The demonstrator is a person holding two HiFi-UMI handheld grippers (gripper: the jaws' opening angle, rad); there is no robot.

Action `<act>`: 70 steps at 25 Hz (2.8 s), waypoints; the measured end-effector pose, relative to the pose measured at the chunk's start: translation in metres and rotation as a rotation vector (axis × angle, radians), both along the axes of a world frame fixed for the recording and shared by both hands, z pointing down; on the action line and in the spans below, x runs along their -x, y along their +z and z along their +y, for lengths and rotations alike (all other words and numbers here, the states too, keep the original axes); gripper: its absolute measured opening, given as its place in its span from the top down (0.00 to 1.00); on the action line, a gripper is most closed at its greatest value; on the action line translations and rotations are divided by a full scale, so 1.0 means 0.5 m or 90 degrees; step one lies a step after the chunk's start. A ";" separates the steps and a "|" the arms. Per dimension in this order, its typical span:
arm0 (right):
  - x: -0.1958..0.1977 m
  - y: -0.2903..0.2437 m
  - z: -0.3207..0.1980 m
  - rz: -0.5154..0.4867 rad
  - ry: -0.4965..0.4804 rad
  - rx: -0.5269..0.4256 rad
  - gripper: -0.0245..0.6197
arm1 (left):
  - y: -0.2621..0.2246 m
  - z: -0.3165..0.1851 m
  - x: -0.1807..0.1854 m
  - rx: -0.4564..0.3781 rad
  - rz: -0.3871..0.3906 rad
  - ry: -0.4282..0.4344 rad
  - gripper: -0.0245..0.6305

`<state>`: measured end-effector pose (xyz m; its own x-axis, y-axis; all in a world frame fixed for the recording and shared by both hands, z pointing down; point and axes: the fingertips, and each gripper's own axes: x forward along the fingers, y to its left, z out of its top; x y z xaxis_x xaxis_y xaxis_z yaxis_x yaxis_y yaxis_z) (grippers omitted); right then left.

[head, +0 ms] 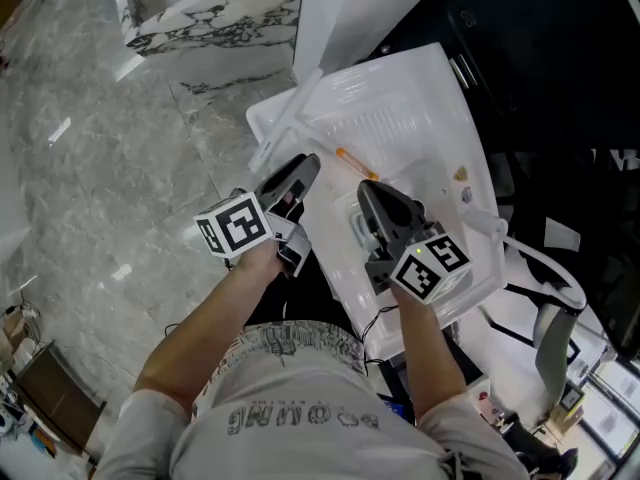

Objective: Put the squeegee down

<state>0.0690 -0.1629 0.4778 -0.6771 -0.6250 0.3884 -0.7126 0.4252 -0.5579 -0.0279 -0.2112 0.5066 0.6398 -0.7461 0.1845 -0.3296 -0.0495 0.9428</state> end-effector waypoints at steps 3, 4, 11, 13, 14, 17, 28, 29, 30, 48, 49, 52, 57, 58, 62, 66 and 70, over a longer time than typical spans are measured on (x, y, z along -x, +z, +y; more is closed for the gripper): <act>0.004 -0.009 0.008 0.002 0.002 -0.008 0.95 | -0.026 0.016 0.012 -0.051 -0.049 0.026 0.74; 0.006 -0.013 0.011 0.003 0.003 -0.011 0.95 | -0.035 0.023 0.012 -0.068 -0.060 0.036 0.75; 0.013 -0.051 0.036 0.003 0.009 -0.036 0.95 | -0.101 0.061 0.024 -0.161 -0.128 0.076 0.80; 0.015 -0.061 0.045 0.005 0.010 -0.041 0.95 | -0.122 0.072 0.028 -0.188 -0.146 0.085 0.81; 0.017 -0.067 0.051 0.005 0.010 -0.042 0.95 | -0.132 0.078 0.030 -0.199 -0.156 0.090 0.81; 0.019 -0.081 0.068 0.009 0.013 -0.044 0.95 | -0.157 0.096 0.036 -0.225 -0.178 0.102 0.82; 0.031 -0.138 0.121 0.011 0.016 -0.082 0.95 | -0.242 0.158 0.058 -0.322 -0.233 0.122 0.88; 0.032 -0.142 0.127 0.011 0.017 -0.084 0.95 | -0.249 0.166 0.058 -0.330 -0.238 0.126 0.89; 0.032 -0.147 0.132 0.010 0.018 -0.086 0.95 | -0.256 0.174 0.058 -0.338 -0.243 0.129 0.89; 0.049 -0.203 0.188 0.003 0.006 -0.126 0.95 | -0.339 0.234 0.081 -0.440 -0.306 0.144 0.93; 0.049 -0.205 0.190 0.004 0.005 -0.128 0.95 | -0.341 0.235 0.083 -0.443 -0.309 0.143 0.93; 0.048 -0.215 0.193 0.005 0.003 -0.135 0.95 | -0.349 0.239 0.087 -0.451 -0.316 0.141 0.93; 0.049 -0.226 0.191 0.005 -0.004 -0.147 0.95 | -0.363 0.239 0.093 -0.463 -0.330 0.142 0.93; 0.050 -0.227 0.191 0.004 -0.006 -0.148 0.95 | -0.365 0.239 0.095 -0.467 -0.332 0.141 0.93; 0.053 -0.228 0.190 0.002 -0.009 -0.150 0.95 | -0.369 0.234 0.101 -0.471 -0.338 0.134 0.93; 0.056 -0.225 0.186 0.003 -0.011 -0.148 0.95 | -0.365 0.232 0.100 -0.470 -0.344 0.136 0.93; 0.055 -0.227 0.181 0.004 -0.012 -0.148 0.95 | -0.366 0.230 0.098 -0.467 -0.348 0.138 0.93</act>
<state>0.0416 -0.0726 0.3645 -0.6875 -0.6856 0.2394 -0.7065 0.5552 -0.4389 -0.0767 -0.0964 0.3237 0.7423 -0.6694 0.0316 -0.6311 -0.6824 0.3688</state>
